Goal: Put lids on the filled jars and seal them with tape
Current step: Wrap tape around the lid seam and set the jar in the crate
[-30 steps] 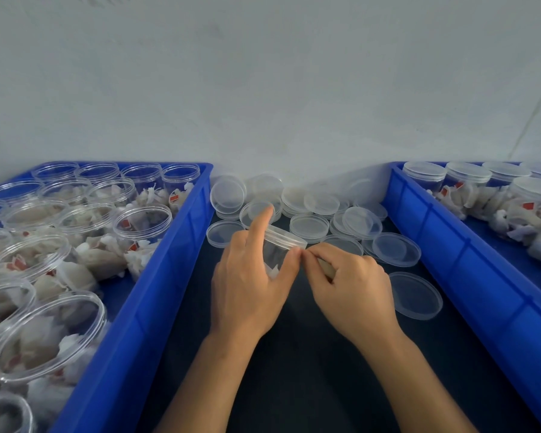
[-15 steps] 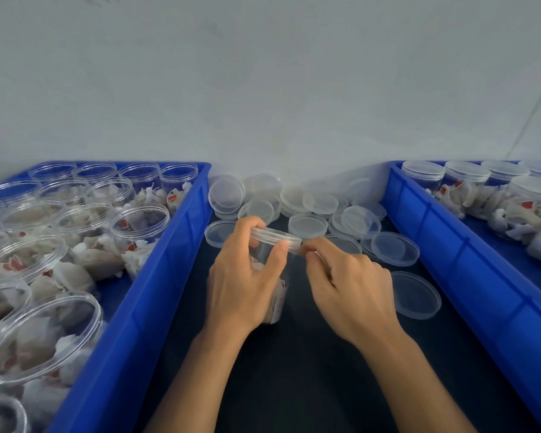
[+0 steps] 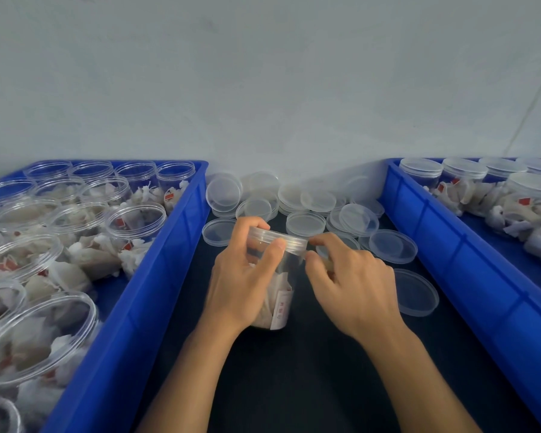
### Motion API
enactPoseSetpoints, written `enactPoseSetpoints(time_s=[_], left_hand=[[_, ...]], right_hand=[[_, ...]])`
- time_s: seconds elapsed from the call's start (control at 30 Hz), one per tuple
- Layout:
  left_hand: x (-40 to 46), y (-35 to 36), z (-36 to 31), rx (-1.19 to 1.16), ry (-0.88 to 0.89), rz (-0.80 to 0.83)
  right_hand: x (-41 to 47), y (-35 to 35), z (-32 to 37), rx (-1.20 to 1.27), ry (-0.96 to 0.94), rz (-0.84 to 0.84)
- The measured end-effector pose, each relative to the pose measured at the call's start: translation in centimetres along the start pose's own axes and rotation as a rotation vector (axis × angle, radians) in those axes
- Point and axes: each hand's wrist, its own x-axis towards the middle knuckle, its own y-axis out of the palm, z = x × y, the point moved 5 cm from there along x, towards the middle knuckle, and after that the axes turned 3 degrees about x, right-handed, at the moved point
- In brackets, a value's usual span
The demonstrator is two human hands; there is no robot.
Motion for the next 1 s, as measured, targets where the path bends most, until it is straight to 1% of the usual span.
enactPoseSetpoints(time_s=[0.3, 0.4, 0.5, 0.63, 0.73, 0.9, 0.97, 1.0], left_hand=[[0.1, 0.2, 0.0, -0.096, -0.023, 0.096], [0.2, 0.2, 0.2, -0.109, -0.036, 0.145], [0.2, 0.0, 0.7, -0.111, -0.056, 0.190], [0.1, -0.4, 0.7, -0.075, -0.076, 0.196], [0.0, -0.9, 0.6, 0.050, -0.057, 0.156], [0.2, -1.9, -1.0, 0.313, 0.036, -0.068], [-0.1, -1.3, -1.7, 0.392, 0.046, -0.093], [-0.2, -0.8, -1.9, 0.418, 0.037, -0.078]], right_hand=[[-0.1, 0.0, -0.1, -0.003, -0.024, 0.014], [0.0, 0.1, 0.0, -0.009, -0.058, 0.035], [-0.1, 0.2, 0.0, 0.024, -0.074, 0.090], [-0.3, 0.1, 0.2, 0.058, -0.094, 0.090], [-0.4, 0.1, 0.4, 0.049, -0.105, 0.074], [-0.5, 0.0, 0.9, -0.001, -0.109, 0.032], [-0.6, 0.0, 1.1, -0.023, -0.112, 0.000], [-0.6, 0.1, 1.1, -0.035, -0.113, -0.016]])
